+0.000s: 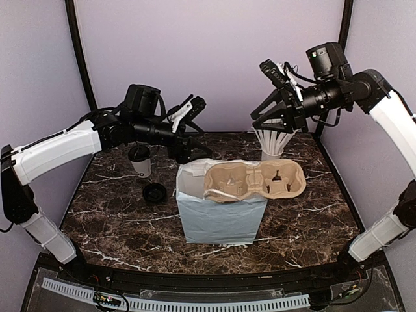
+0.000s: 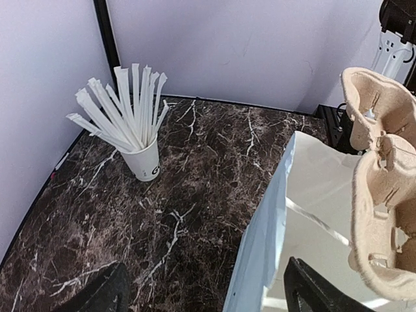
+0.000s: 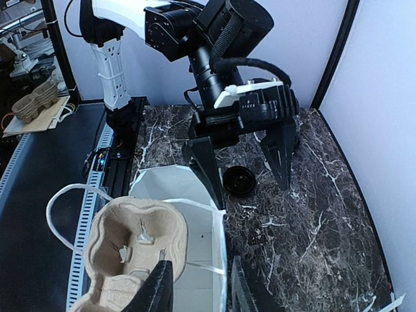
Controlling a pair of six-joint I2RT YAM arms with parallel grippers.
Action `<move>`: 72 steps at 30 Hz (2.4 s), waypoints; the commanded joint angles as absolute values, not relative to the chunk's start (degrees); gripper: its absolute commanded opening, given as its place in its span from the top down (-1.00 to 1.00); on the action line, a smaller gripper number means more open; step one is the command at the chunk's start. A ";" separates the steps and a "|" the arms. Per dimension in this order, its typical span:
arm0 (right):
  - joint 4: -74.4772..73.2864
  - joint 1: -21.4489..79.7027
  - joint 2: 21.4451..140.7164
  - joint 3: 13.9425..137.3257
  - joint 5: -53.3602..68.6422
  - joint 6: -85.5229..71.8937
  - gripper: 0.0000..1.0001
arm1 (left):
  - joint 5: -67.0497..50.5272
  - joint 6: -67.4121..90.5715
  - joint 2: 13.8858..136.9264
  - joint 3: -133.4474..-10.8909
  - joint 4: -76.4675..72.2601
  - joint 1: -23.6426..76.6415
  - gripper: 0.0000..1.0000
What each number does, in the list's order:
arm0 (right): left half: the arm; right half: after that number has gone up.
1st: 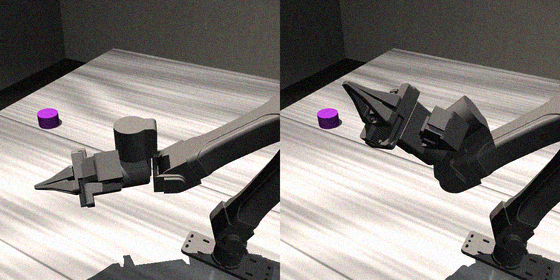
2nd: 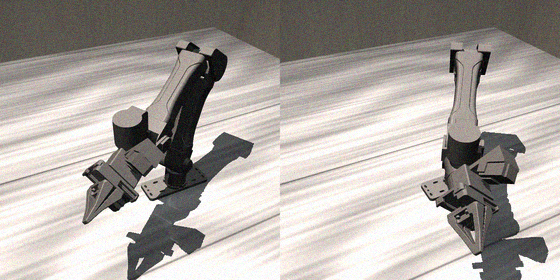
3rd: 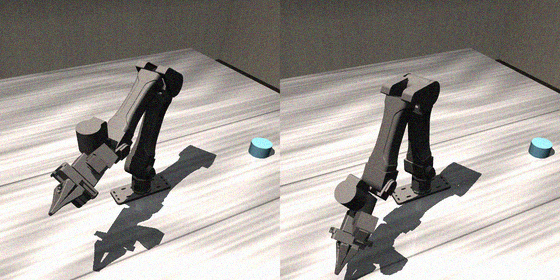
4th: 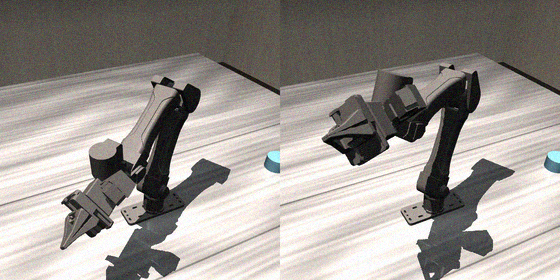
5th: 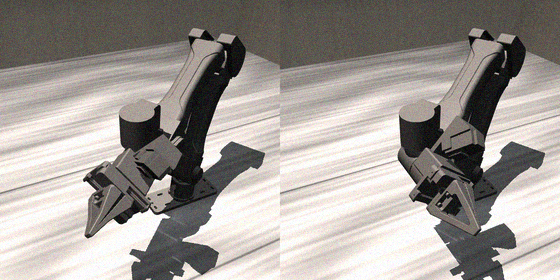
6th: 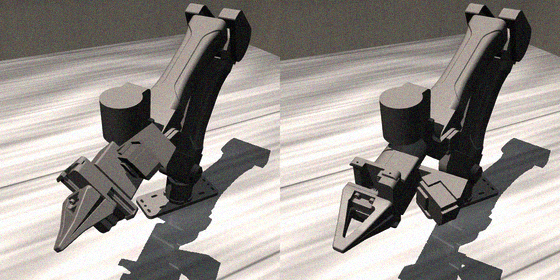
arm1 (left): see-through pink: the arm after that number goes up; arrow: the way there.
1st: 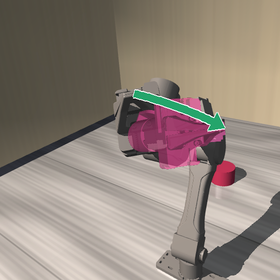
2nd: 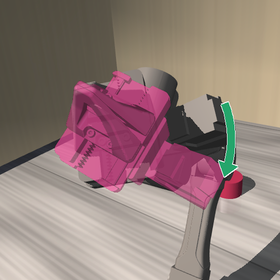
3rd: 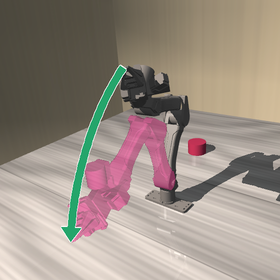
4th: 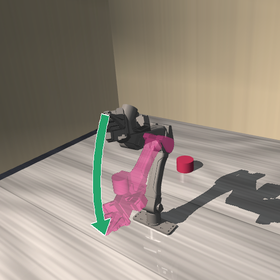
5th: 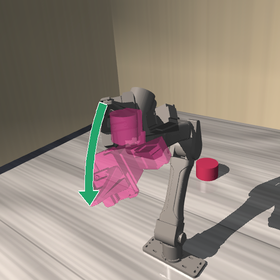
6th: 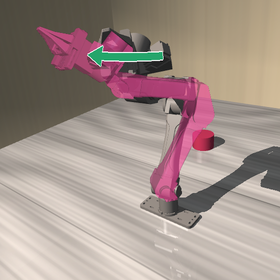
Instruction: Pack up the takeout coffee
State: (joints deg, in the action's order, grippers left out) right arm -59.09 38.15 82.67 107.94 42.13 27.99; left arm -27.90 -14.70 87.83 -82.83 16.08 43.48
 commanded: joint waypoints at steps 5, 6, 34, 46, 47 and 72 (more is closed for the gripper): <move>-56.42 38.75 79.28 102.85 36.38 29.32 0.37 | -31.34 -18.37 90.46 -87.84 18.14 45.70 -0.63; -57.06 38.76 78.88 102.19 36.81 30.14 0.33 | -31.17 -18.33 90.49 -87.81 18.03 45.70 -0.61; -73.26 39.73 78.49 103.67 33.24 39.11 -0.05 | -25.34 -12.73 89.64 -88.84 17.15 45.70 -0.57; -78.49 40.46 75.24 97.64 30.64 40.70 -0.17 | -17.83 -7.85 82.43 -83.53 16.86 45.70 -0.65; -77.94 40.58 74.76 96.86 29.71 40.31 -0.16 | -17.62 -7.66 82.21 -83.20 16.74 45.70 -0.65; -66.54 40.75 68.21 97.16 10.49 40.97 1.00 | -15.70 -5.02 77.50 -77.06 14.22 45.70 -0.66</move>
